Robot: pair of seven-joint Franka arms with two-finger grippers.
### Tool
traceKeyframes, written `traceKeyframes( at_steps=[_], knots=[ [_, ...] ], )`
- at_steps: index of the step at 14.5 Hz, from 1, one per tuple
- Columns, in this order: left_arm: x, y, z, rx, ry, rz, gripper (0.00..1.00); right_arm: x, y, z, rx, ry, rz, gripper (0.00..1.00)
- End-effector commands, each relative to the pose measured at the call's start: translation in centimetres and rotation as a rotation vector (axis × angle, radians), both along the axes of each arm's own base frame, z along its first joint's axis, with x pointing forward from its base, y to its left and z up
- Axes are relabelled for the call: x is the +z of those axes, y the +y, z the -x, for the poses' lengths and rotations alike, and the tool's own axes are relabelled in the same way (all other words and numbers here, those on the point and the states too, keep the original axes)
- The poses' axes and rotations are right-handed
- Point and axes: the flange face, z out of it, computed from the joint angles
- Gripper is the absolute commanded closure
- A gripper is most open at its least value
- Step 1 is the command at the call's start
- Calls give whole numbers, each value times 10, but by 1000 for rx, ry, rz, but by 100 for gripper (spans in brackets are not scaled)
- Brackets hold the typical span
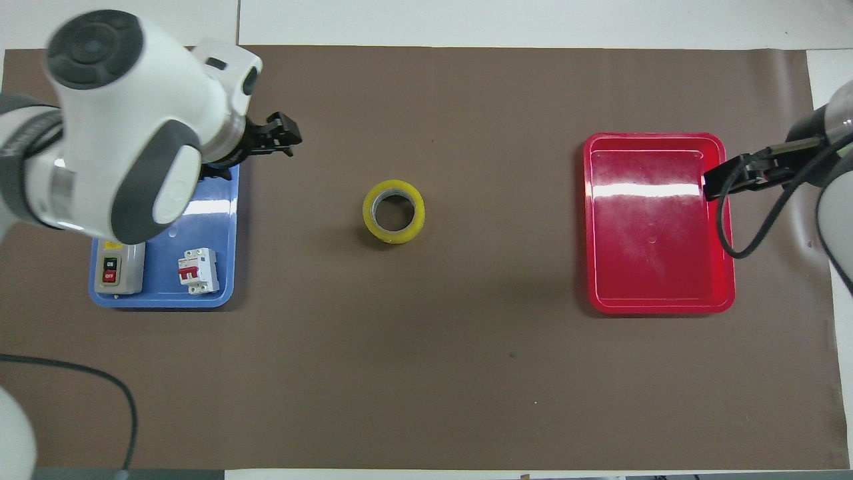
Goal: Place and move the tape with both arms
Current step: 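Grasp the tape roll with the right gripper while the left gripper withdraws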
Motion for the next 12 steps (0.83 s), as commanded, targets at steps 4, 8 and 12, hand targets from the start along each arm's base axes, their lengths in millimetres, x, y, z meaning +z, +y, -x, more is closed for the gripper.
traceKeyframes(
  at_steps=[4, 8, 12],
  knots=[
    [85, 105, 72, -219, 166, -45, 0, -87, 160, -30, -52, -54, -26, 0],
    [67, 105, 85, -248, 196, -2, 0, -167, 279, -32, -168, -63, -11, 0],
    [70, 117, 74, -242, 190, 34, 0, -226, 335, -25, -159, -163, -23, 0]
  ],
)
